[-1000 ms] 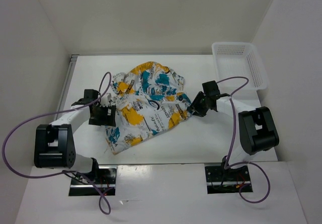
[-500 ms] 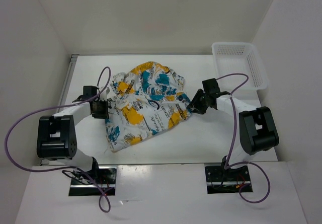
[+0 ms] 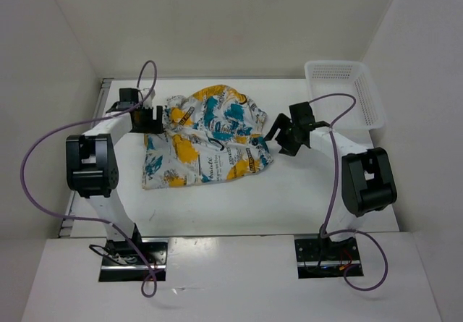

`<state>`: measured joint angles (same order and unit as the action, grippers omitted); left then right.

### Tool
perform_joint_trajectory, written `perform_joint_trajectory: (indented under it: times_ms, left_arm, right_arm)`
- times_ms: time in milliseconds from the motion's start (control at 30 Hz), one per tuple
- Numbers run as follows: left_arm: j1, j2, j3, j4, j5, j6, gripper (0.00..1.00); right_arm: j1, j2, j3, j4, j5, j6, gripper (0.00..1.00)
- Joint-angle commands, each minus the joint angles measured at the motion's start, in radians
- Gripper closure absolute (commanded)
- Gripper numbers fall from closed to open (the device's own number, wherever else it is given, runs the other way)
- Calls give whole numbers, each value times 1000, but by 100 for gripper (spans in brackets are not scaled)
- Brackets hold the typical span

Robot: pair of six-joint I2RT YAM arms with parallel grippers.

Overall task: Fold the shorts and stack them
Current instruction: Flatten the shorts out, then fold the shorts

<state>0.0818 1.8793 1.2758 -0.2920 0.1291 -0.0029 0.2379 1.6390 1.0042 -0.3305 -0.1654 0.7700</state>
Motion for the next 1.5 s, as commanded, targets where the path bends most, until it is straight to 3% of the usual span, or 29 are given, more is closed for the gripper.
perform_joint_trajectory:
  times_ms: [0,33,67,233,300,467,800,933,967,1033,1067,1133,1233,1267,1400,1467]
  left_arm:
    - [41,-103,13,-3,38,3,7]
    - [52,-159,-22,-13,68,3,0]
    - [61,-190,-44,-30,78,3,0]
    - [133,-431,-291,-170,148,3,0]
    - [142,-547,-456,-180,193,3,0]
    - [151,-752,-659,-190,239,3,0]
    - [151,-654,-780,78,348,3,8]
    - [151,-612,-791,93,360,3,29]
    - [151,-612,-777,67,351,3,46]
    - [151,-612,-756,15,308,3,67]
    - [151,-621,-744,-4,296,3,84]
    - [151,-631,-696,-36,276,3,95]
    - [151,-641,-632,-76,265,3,100]
    - [151,-641,-616,-87,265,3,100]
    - [151,-660,-573,-96,284,3,100]
    - [151,-660,-559,-96,306,3,100]
  right_arm:
    - [8,-30,73,-19,26,-37,15]
    - [8,-44,73,-19,26,-37,4]
    - [8,-62,64,-19,26,-49,0]
    - [8,-197,-15,-28,44,-81,0]
    - [8,-217,-56,-41,44,-90,0]
    - [8,-297,-144,-9,1,-100,0]
    - [8,-332,-162,-2,-25,-141,0]
    - [8,-390,-209,37,-3,-92,0]
    - [8,-404,-238,51,13,-60,0]
    - [8,-439,-278,100,4,-37,0]
    - [-2,-439,-279,114,4,-6,2]
    - [-12,-400,-274,119,-43,-6,2]
    - [-12,-248,-224,64,-63,5,9]
    - [-12,-228,-223,88,-77,5,17]
    - [-12,-153,-217,156,-77,20,33]
    - [-12,-91,-194,183,-86,20,34]
